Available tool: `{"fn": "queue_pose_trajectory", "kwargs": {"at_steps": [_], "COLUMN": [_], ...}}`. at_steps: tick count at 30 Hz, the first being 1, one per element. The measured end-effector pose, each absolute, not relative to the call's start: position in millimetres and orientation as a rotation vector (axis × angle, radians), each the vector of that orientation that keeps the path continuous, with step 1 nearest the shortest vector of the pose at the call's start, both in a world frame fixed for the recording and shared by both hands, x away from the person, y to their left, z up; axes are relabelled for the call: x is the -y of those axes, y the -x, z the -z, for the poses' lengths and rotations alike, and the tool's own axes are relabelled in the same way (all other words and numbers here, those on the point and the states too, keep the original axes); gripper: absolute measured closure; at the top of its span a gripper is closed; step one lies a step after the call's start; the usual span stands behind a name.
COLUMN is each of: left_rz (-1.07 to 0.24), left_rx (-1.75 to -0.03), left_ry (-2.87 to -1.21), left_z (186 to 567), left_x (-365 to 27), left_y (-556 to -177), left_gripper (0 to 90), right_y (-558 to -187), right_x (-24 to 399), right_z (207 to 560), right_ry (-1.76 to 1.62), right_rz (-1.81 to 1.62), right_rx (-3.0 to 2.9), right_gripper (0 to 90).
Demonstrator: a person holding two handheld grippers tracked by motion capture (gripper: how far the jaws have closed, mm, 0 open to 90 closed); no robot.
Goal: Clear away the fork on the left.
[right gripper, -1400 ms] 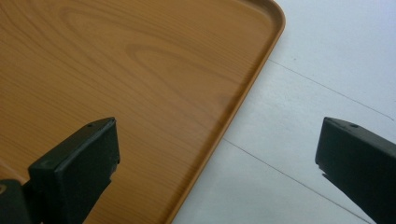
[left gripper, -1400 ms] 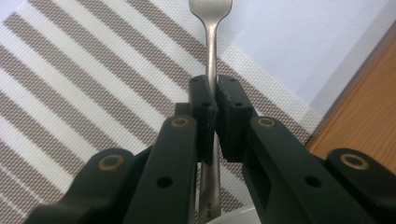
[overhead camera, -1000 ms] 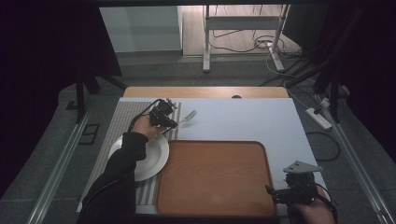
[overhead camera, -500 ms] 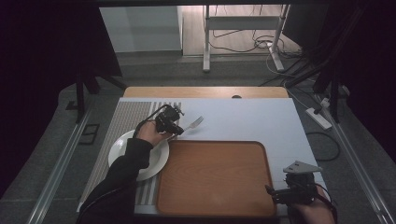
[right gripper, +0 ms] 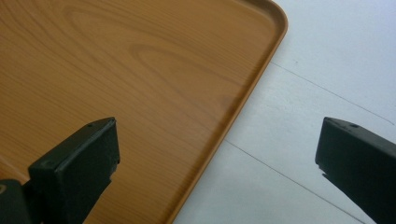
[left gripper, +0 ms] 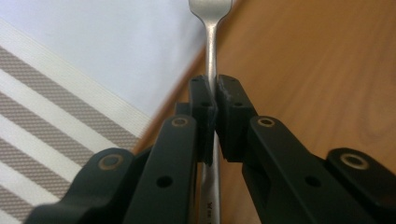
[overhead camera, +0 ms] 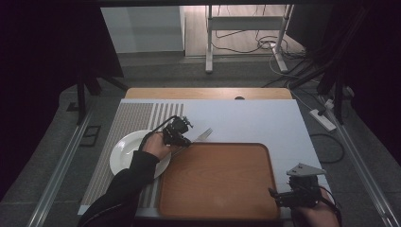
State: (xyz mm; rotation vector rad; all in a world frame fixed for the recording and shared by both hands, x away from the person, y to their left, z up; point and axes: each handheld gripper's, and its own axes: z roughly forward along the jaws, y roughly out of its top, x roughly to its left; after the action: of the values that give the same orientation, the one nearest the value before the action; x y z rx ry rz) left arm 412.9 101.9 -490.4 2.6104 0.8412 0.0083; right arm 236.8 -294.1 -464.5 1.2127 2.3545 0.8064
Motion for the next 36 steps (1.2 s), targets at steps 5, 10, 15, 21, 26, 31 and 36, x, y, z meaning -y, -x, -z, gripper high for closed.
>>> {"fn": "queue_pose_trajectory", "kwargs": {"at_steps": [5, 10, 15, 21, 26, 31, 36], "left_rz": [0.014, 0.038, 0.052, 0.057, 0.071, 0.092, 0.094], "left_rx": [-0.850, -0.848, -0.845, -0.853, -0.883, -0.924, -0.941], "left_ry": [-2.599, -2.602, -2.594, -2.594, -2.594, -2.575, -2.581], "left_z": [491.0, 491.6, 491.1, 492.0, 495.2, 498.2, 504.0], "left_x": [-98.8, -92.9, -87.3, -82.8, -83.0, -85.9, -86.0], "left_y": [-398.0, -380.5, -362.2, -340.7, -325.7, -308.4, -294.8], "left_gripper": [85.4, 85.4, 85.4, 85.4, 85.3, 85.3, 85.2], "right_y": [-236.6, -236.4, -235.6, -235.1, -234.8, -234.8, -234.8], "right_x": [293.8, 293.8, 293.7, 293.6, 293.3, 293.4, 293.3], "right_z": [464.4, 464.3, 463.8, 463.6, 463.1, 463.1, 463.3], "right_ry": [-1.210, -1.207, -1.197, -1.192, -1.186, -1.185, -1.179], "right_rz": [-0.809, -0.813, -0.819, -0.824, -0.814, -0.815, -0.821], "right_rx": [-2.354, -2.353, -2.350, -2.347, -2.350, -2.351, -2.352], "right_gripper": [0.2, 0.3, 0.3, 0.2, 0.3, 0.2, 0.3]}}
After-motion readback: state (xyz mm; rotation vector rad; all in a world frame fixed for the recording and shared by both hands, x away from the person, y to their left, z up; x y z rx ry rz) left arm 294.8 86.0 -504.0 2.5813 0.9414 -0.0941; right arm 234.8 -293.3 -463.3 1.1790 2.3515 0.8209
